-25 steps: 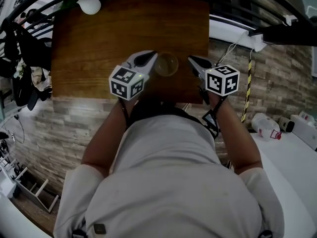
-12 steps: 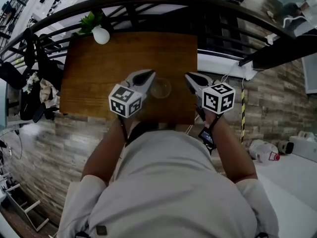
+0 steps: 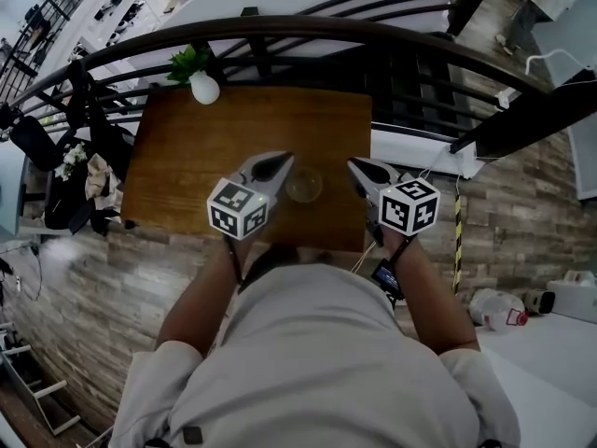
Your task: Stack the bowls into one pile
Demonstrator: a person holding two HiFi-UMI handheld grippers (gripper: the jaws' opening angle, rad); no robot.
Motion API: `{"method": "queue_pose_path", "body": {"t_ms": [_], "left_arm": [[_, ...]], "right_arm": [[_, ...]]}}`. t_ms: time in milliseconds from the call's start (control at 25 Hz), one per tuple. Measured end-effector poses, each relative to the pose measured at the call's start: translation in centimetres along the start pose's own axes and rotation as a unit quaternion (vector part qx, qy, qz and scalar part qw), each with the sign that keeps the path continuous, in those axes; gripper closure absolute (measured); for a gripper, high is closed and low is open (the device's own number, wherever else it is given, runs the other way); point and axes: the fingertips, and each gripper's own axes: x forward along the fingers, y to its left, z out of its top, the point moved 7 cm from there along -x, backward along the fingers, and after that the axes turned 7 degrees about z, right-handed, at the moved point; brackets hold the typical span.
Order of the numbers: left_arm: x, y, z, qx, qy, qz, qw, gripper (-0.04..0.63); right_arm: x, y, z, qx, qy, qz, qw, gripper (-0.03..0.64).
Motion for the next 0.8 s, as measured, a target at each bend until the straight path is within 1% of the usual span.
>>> {"method": "queue_pose_path", "body": {"t_ms": [160,280,400,600,800], "left_arm": [[-1.5,-0.1,0.0,0.004,0.001,0.004,1.0,0.591],[-3.1,0.1,-0.3,0.007,0.001,0.0,1.0,0.591],[-5.1,1.0,-0.5,0.01,0.001,-0.009,0.9999,0.591],[-8.7,2.4,-0.2,0.02,-0.003,-0.035,0.9992,0.591],[-13.7,4.5,-0.9,0.025,-0.008,-0.052,0.9983,0.591]], "right_arm": [[0.3,1.0,-0.6,0.004,-0.003,0.006,1.0,0.609],[0.8,2.5,-1.2,0.002,-0.006,0.006,1.0,0.609],[1.8,5.0,-1.4,-0.001,-0.012,0.004,1.0,0.609],[3.2,9.3,-2.1,-0.001,-0.03,-0.014,0.999,0.609],[5.9,14.4,-3.7,-0.003,-0.042,-0.026,0.999,0.609]]}}
